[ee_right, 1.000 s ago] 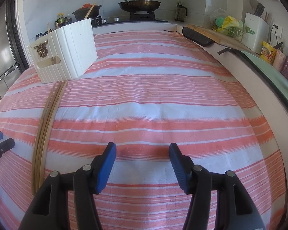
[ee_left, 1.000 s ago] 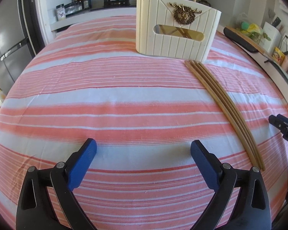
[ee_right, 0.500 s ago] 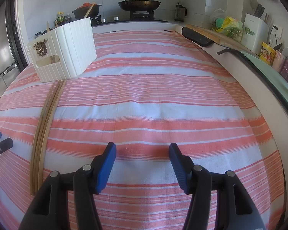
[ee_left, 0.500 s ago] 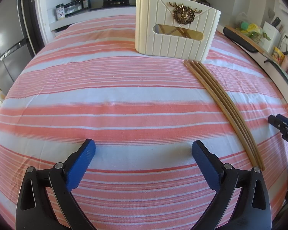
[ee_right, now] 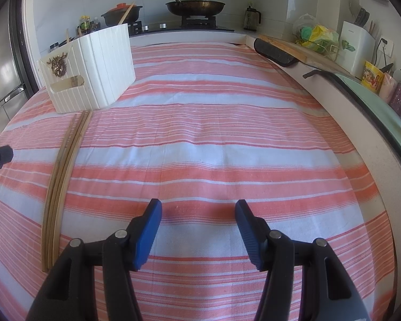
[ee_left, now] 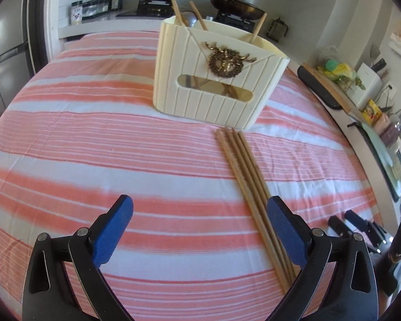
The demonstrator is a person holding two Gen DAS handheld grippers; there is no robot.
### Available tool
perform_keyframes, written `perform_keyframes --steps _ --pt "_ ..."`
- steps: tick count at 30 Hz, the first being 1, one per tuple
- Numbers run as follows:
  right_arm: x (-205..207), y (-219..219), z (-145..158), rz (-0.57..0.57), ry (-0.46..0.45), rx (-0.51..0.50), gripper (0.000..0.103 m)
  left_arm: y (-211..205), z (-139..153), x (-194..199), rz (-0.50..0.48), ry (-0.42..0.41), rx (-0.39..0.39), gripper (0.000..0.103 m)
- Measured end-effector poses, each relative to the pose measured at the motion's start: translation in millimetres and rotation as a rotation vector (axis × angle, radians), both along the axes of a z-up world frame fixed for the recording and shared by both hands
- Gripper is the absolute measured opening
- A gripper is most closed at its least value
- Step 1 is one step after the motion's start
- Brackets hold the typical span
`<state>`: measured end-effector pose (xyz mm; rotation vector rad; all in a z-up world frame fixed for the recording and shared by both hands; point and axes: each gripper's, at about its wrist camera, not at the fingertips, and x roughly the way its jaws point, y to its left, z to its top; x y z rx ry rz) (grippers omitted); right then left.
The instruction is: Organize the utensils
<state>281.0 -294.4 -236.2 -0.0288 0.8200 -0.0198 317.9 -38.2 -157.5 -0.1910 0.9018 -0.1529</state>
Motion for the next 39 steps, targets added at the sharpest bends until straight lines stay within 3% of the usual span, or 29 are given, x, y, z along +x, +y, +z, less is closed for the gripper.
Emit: perform_keyframes --steps 6,9,15,19,26,31,33,35,37,39 --pt "0.2 -0.3 -0.4 -0.001 -0.002 0.0 0.058 -30.4 -19.4 20.7 -0.017 0.027 0.096 0.1" --pt "0.2 -0.4 -0.6 0.0 -0.001 0.001 0.058 -38.7 -29.6 24.5 0.003 0.04 0.184 0.1" --pt "0.2 0.2 -0.7 -0.001 0.0 -0.001 0.058 -36.6 -36.2 23.1 0.01 0.042 0.185 0.102" --pt "0.7 1.4 -1.5 -0.002 0.002 -0.006 0.058 -45.7 -38.6 27.6 0.016 0.057 0.244 0.1" --pt "-0.7 2.3 -0.4 0.004 -0.008 -0.007 0.058 -41.9 -30.6 11.7 -0.043 0.032 0.237 0.068" --pt "-1.8 22.6 17.4 0.194 -0.033 0.203 0.058 -27.3 -28.7 -4.5 -0.09 0.031 0.232 0.066" --pt "4.3 45.2 26.0 0.281 -0.035 0.215 0.055 -19.8 -27.5 -8.2 -0.099 0.031 0.219 0.066" --pt "17.3 66.9 25.5 0.347 0.017 0.208 0.036 -13.8 -25.5 -11.1 -0.097 0.044 0.208 0.066" --pt "29.1 85.3 20.5 0.39 0.066 0.186 0.027 -9.4 -23.2 -13.6 -0.088 0.049 0.203 0.066" --pt "35.8 97.3 15.7 0.418 0.095 0.17 0.025 -7.1 -21.0 -18.1 -0.083 0.045 0.188 0.069"
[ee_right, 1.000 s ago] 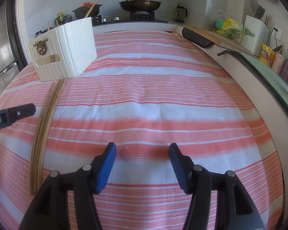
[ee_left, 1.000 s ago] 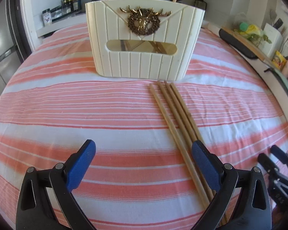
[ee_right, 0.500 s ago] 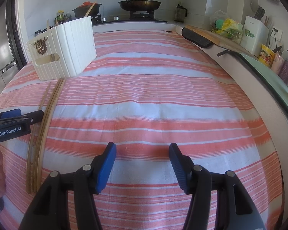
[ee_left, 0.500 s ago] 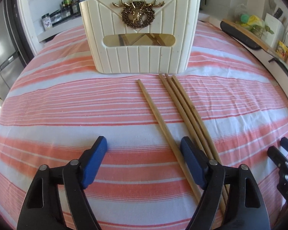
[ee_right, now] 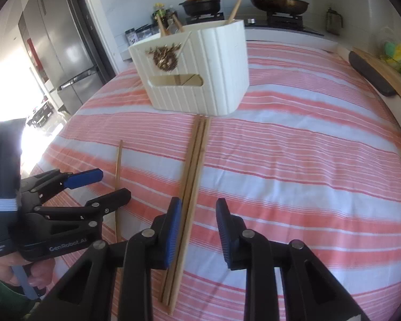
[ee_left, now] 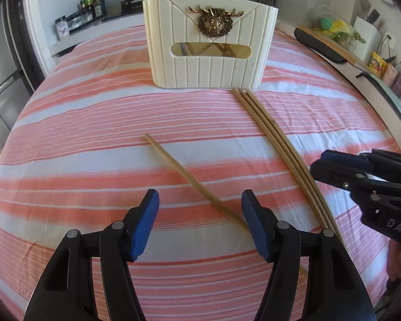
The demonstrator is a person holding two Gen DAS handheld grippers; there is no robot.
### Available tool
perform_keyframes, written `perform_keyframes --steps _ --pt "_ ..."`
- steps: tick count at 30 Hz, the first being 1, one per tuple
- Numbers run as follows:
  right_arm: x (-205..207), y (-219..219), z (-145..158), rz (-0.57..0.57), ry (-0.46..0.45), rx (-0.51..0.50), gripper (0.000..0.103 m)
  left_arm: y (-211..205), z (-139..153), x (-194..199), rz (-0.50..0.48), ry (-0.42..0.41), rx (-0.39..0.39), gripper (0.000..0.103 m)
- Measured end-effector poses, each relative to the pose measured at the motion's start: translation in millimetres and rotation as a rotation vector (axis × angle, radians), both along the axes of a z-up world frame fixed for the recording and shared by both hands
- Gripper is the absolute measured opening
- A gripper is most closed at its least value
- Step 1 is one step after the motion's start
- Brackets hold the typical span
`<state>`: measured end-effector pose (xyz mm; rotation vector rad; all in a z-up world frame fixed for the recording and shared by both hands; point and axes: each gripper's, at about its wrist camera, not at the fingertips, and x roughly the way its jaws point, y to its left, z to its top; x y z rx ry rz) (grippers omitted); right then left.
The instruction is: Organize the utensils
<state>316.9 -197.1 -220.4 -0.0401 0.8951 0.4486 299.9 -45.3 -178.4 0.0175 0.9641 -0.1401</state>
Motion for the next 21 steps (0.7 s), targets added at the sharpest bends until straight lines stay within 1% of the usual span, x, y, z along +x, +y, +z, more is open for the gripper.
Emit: perform_keyframes --steps 1,2,4,6,8,10,12,13,15,19,21 --pt "3.2 4.0 -2.1 0.009 0.014 -0.007 0.023 0.4 0.6 -2.3 0.003 0.001 -0.012 0.071" --pt "6.4 6.8 -5.0 0.01 0.03 -0.023 0.017 -0.2 1.0 -4.0 0.005 0.003 -0.022 0.073" --pt "11.0 7.2 -10.3 -0.012 0.061 -0.039 0.009 -3.4 0.1 -8.1 0.007 0.011 -0.035 0.075" --pt "13.3 2.6 -11.7 -0.027 0.084 0.003 0.009 -9.2 -3.8 -10.0 0.01 0.025 -0.033 0.076" --pt "14.3 0.0 -12.9 -0.034 0.095 0.008 0.009 -16.6 -8.1 -11.4 0.025 0.026 -0.002 0.079" --pt "14.2 4.5 -12.3 -0.043 0.087 -0.025 0.009 -24.9 -10.0 -13.6 0.038 0.014 0.032 0.082" --pt "15.0 11.5 -12.8 -0.055 0.079 -0.113 0.006 -28.3 -10.0 -16.9 0.036 0.011 0.04 0.083" --pt "16.1 12.0 -12.0 -0.054 0.075 -0.114 0.006 -29.0 -10.0 -19.1 0.024 0.011 0.045 0.083" --pt "15.3 8.0 -12.4 -0.063 0.096 -0.106 0.006 -25.2 -9.4 -24.0 -0.012 0.01 0.06 0.085" --pt "2.3 1.4 -11.6 -0.069 0.097 -0.142 0.005 -7.4 -7.3 -32.9 -0.087 0.029 0.075 0.087" --pt "-5.8 -4.8 -11.7 -0.091 0.102 -0.132 0.005 4.0 -5.1 -36.3 -0.115 0.04 0.093 0.087"
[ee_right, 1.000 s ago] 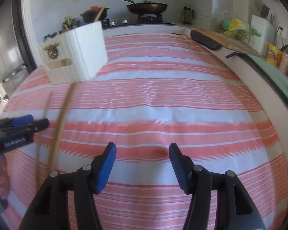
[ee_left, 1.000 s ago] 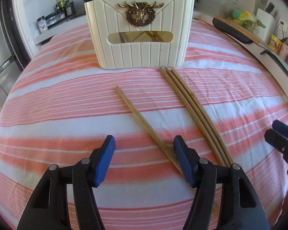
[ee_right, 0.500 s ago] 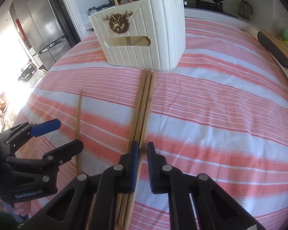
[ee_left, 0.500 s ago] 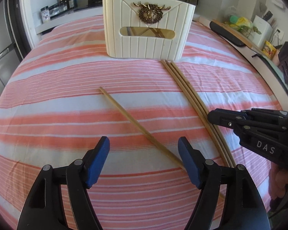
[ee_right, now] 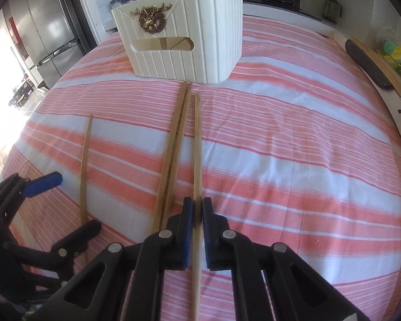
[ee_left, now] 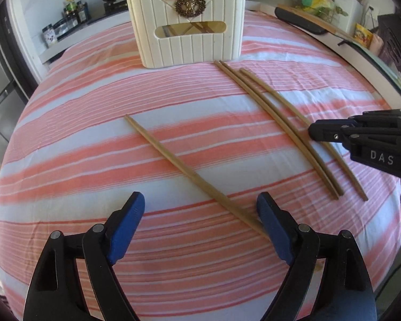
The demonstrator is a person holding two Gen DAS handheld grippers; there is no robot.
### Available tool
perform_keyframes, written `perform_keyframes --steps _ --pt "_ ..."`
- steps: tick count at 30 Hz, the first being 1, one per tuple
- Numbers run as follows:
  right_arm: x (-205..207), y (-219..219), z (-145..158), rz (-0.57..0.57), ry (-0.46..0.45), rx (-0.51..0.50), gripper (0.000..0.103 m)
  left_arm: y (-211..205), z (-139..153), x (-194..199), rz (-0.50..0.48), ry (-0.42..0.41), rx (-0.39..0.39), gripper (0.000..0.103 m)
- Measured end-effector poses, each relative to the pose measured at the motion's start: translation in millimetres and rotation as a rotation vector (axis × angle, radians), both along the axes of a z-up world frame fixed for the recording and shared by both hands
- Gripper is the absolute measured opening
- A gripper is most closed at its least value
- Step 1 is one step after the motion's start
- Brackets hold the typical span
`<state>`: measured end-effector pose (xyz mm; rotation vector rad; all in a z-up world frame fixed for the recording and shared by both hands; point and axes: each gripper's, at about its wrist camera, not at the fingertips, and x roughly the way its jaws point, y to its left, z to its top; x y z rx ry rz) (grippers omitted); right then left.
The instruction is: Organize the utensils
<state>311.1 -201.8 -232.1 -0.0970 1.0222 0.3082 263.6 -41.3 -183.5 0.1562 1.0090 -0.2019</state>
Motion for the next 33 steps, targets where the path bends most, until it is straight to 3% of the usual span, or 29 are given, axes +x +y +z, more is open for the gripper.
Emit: perform_keyframes --steps 3,8,11,16,21,23,25,30,33 --pt "-15.9 -9.8 -0.9 -0.054 0.012 0.046 0.006 18.4 1.0 -5.3 -0.024 -0.001 0.062 0.087" --pt "-37.3 -1.3 -0.7 -0.056 0.006 0.059 0.006 45.6 0.7 -6.4 -0.015 0.012 0.068 0.087" --pt "-37.0 -8.8 0.1 -0.135 -0.02 0.031 0.006 52.3 1.2 -10.5 -0.004 0.008 0.086 0.087" --pt "-39.2 -27.1 0.9 -0.188 -0.009 0.003 0.006 60.5 2.4 -23.4 0.0 0.024 0.052 0.086" --pt "-45.3 -26.1 2.3 -0.138 -0.005 -0.034 0.01 66.2 0.2 -34.7 0.13 0.075 -0.082 0.091" --pt "-45.6 -23.8 1.6 -0.11 -0.002 -0.028 0.022 55.6 -3.0 -42.6 0.16 0.06 -0.049 0.091" --pt "-45.8 -20.0 1.5 -0.079 -0.005 -0.052 0.025 45.6 -2.9 -51.5 0.146 0.017 0.0 0.085" --pt "-43.6 -22.3 2.0 -0.039 -0.002 -0.12 0.021 55.9 4.7 -54.0 0.05 0.028 0.032 0.039" --pt "-40.4 -32.8 2.8 -0.054 0.024 -0.112 0.021 78.2 6.1 -45.8 0.032 0.054 0.026 0.038"
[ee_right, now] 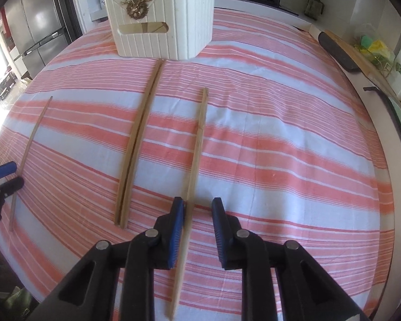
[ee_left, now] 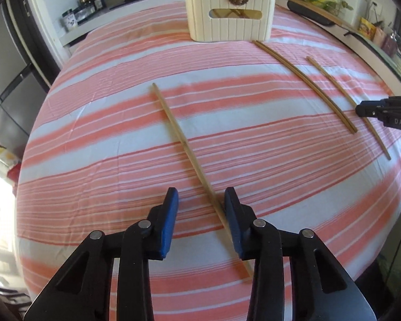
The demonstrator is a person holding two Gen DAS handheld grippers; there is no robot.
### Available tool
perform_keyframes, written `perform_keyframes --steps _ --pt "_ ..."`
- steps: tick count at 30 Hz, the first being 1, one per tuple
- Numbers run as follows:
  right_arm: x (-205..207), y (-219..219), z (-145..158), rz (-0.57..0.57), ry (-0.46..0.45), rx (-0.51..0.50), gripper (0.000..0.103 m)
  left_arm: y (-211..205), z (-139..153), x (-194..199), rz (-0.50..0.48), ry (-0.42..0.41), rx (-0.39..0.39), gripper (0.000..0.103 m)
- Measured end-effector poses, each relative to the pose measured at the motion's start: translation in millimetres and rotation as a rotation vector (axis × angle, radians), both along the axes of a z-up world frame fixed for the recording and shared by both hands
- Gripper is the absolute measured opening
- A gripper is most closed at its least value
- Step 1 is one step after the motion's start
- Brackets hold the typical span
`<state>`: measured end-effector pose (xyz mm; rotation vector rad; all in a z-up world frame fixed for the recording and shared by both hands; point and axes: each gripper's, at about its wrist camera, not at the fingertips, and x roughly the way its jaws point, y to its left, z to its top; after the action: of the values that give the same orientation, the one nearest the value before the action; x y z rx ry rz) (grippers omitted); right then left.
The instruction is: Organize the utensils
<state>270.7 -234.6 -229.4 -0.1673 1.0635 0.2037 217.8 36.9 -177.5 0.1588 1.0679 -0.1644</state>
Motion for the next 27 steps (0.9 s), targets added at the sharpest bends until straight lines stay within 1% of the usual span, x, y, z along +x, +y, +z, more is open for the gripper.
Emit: perform_keyframes --steps 1,2,3,4,5,6,8,10,13,15,17,18,19,20,21,22,24,25,27 --pt "1.2 -3.4 0.1 -0.001 0.014 0.012 0.021 8.4 0.2 3.6 0.004 0.009 -0.006 0.04" --pt "2.2 -5.2 0.7 0.001 0.028 0.025 0.025 15.8 1.4 6.6 0.013 0.017 -0.012 0.042" --pt "3.4 -6.9 1.4 0.002 0.043 0.034 0.025 23.2 2.6 10.6 0.025 0.026 -0.021 0.047" --pt "5.4 -8.4 1.6 0.004 0.056 0.049 0.028 28.4 3.5 12.0 0.033 0.031 -0.033 0.051" --pt "7.3 -9.7 2.2 0.009 0.072 0.068 0.034 33.7 5.2 16.2 0.037 0.033 -0.052 0.061" --pt "9.5 -11.0 2.4 0.015 0.089 0.085 0.037 36.9 6.5 21.2 0.039 0.034 -0.068 0.067" --pt "16.7 -9.1 1.5 0.029 0.11 0.071 0.039 37.4 6.1 33.7 0.036 0.043 -0.069 0.069" --pt "27.3 -4.1 0.7 0.059 0.128 0.044 0.039 32.2 3.2 50.0 0.022 0.055 -0.048 0.069" --pt "47.9 2.7 2.3 0.076 0.137 0.022 0.039 27.5 -6.6 78.9 0.024 0.098 -0.03 0.069" --pt "65.7 8.0 2.5 0.079 0.136 0.014 0.039 24.2 -7.6 97.0 0.026 0.1 -0.024 0.07" --pt "85.6 12.1 2.7 0.06 0.116 0.001 0.039 23.2 -6.9 112.8 0.031 0.118 -0.035 0.066" --pt "95.4 12.8 2.8 0.043 0.108 0.019 0.04 22.4 -6.5 119.2 0.037 0.118 -0.037 0.056" --pt "104.6 13.9 3.0 0.029 0.102 0.033 0.038 21.2 -5.6 123.4 0.04 0.112 -0.031 0.05" --pt "112.2 15.3 3.4 0.016 0.093 0.035 0.03 19.2 -4.8 126.3 0.033 0.109 -0.037 0.036" --pt "118.5 17.7 4.3 0.009 0.077 0.021 0.019 17.0 -3.8 127.7 0.027 0.103 -0.039 0.012" --pt "123.3 19.2 4.7 0.012 0.073 0.02 0.007 15.1 -3.1 128.1 0.025 0.096 -0.032 0.007" --pt "125.9 17.9 6.5 0.002 0.071 0.054 0.006 14.6 0.6 125.2 0.03 0.073 -0.03 0.005" --pt "123.6 16.2 9.8 0.001 0.065 0.082 0.006 16.3 5.7 121.4 0.036 0.051 -0.045 0.005" --pt "110.9 10.7 26.3 0.002 0.01 0.123 0.006 20.0 23.5 108.3 0.046 -0.008 -0.092 0.005"
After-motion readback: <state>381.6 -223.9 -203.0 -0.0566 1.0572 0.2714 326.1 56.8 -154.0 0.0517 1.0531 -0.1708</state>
